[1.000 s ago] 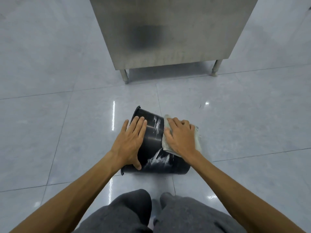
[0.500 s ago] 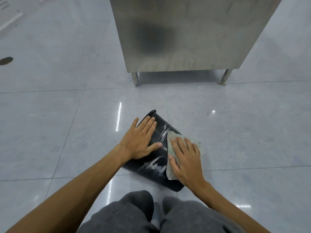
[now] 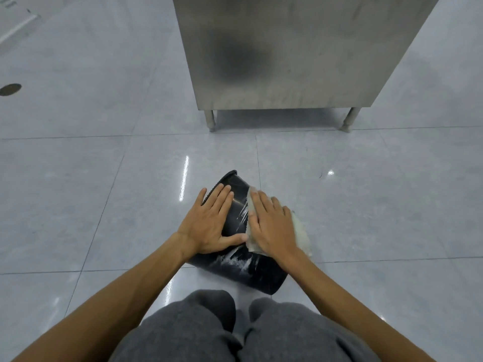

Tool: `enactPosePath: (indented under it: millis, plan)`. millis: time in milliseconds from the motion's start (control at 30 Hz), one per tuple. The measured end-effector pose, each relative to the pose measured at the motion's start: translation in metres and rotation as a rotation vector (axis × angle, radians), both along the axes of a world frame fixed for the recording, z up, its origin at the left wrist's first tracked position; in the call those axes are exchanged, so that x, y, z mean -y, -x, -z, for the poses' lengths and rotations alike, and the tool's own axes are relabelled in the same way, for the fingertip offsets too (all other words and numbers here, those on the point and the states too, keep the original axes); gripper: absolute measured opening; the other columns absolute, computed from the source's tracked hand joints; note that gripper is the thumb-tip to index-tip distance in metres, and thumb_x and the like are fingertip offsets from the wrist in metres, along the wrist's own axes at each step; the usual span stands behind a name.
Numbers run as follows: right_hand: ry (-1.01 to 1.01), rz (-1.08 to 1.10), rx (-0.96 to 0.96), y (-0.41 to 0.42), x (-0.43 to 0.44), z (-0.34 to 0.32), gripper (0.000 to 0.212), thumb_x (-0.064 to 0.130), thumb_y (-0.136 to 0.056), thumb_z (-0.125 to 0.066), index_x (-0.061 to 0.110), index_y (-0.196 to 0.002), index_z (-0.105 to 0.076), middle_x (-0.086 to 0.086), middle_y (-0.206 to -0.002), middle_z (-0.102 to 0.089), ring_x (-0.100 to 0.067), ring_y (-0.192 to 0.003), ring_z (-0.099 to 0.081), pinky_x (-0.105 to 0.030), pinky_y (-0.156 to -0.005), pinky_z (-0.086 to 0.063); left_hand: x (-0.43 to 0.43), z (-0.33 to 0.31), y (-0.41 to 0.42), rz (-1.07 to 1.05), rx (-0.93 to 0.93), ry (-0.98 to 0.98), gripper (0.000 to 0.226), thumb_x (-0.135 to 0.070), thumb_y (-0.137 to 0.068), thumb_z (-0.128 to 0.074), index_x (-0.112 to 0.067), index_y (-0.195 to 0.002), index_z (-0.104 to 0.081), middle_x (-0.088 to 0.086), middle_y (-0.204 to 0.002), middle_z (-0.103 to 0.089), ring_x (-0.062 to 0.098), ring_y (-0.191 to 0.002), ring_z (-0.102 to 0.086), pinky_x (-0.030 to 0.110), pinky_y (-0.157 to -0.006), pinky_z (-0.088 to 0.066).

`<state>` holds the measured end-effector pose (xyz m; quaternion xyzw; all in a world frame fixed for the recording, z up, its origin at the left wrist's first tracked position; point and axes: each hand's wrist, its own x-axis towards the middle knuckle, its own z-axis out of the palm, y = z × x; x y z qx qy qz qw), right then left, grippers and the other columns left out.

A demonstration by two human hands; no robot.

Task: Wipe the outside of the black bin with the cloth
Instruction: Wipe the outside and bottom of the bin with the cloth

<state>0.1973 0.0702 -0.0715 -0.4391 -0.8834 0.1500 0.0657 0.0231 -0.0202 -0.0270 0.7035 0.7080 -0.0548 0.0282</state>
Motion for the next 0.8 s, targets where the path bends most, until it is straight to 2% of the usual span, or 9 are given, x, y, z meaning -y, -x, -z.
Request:
enactPosePath:
  millis: [67,133,200,300,433,633,800]
  plan:
    - [-0.051,-0.027,-0.017,-0.020,0.030,0.003,0.062,0.045,-0.107,-0.022,0.025,-0.165,-0.020,-0.001,-0.169,-0.029,-0.033,-0.153,-0.030,-0.058,-0.119,-0.031,-0.001,-0.002,-0.001,-0.009,0.034,0.020,0.121,-0.094,-0.078,-0.004,-0.005,-0.159,-0.010,0.010,-0.168,-0.001,0.022,-0.155,0.005,0.051,-0.124,-0.006]
    - [-0.092,-0.045,-0.060,-0.036,0.057,0.008,0.061,0.044,-0.106,-0.030,0.025,-0.164,-0.023,-0.001,-0.170,-0.027,-0.033,-0.156,-0.025,-0.060,-0.122,-0.025,0.002,-0.002,0.000,-0.001,0.058,-0.001,0.122,-0.096,-0.078,-0.009,-0.005,-0.159,-0.009,0.010,-0.168,0.000,0.022,-0.155,0.007,0.050,-0.125,-0.005]
    - [-0.107,-0.059,-0.066,-0.035,0.061,0.011,0.062,0.044,-0.105,-0.033,0.025,-0.164,-0.027,-0.001,-0.169,-0.030,-0.032,-0.155,-0.028,-0.061,-0.121,-0.026,0.013,0.001,0.002,0.017,0.059,-0.011,0.122,-0.096,-0.078,-0.015,-0.005,-0.159,-0.007,0.010,-0.168,0.001,0.022,-0.155,0.009,0.049,-0.125,-0.005]
    - [-0.088,-0.026,-0.029,-0.008,0.037,0.005,0.062,0.045,-0.105,-0.027,0.024,-0.164,-0.025,-0.001,-0.166,-0.034,-0.031,-0.150,-0.035,-0.056,-0.118,-0.030,0.025,0.006,0.003,0.026,0.079,-0.040,0.121,-0.094,-0.080,-0.020,-0.004,-0.159,-0.008,0.012,-0.168,0.000,0.023,-0.155,0.008,0.050,-0.125,-0.008]
    - [-0.019,0.008,-0.005,0.016,0.009,-0.006,0.061,0.044,-0.106,-0.020,0.021,-0.163,-0.025,0.000,-0.162,-0.039,-0.030,-0.143,-0.041,-0.052,-0.113,-0.035,0.017,0.005,0.003,-0.009,0.103,-0.014,0.117,-0.092,-0.081,-0.011,-0.005,-0.159,-0.007,0.010,-0.168,0.001,0.022,-0.155,0.009,0.049,-0.125,-0.007]
    - [-0.088,-0.142,0.012,-0.042,0.051,0.011,0.062,0.043,-0.107,-0.029,0.026,-0.166,-0.018,0.001,-0.172,-0.020,-0.030,-0.158,-0.020,-0.058,-0.124,-0.023,0.019,0.006,0.009,0.040,0.080,-0.011,0.122,-0.095,-0.079,-0.018,-0.003,-0.159,-0.006,0.012,-0.168,0.002,0.024,-0.155,0.008,0.048,-0.125,-0.009]
    - [-0.057,-0.079,-0.014,-0.007,0.022,0.005,0.060,0.046,-0.108,-0.018,0.028,-0.165,-0.019,0.001,-0.170,-0.027,-0.031,-0.153,-0.031,-0.057,-0.120,-0.031,0.021,0.008,0.006,0.035,0.055,-0.021,0.125,-0.097,-0.077,-0.019,-0.002,-0.159,-0.008,0.014,-0.167,-0.001,0.026,-0.155,0.006,0.051,-0.124,-0.009]
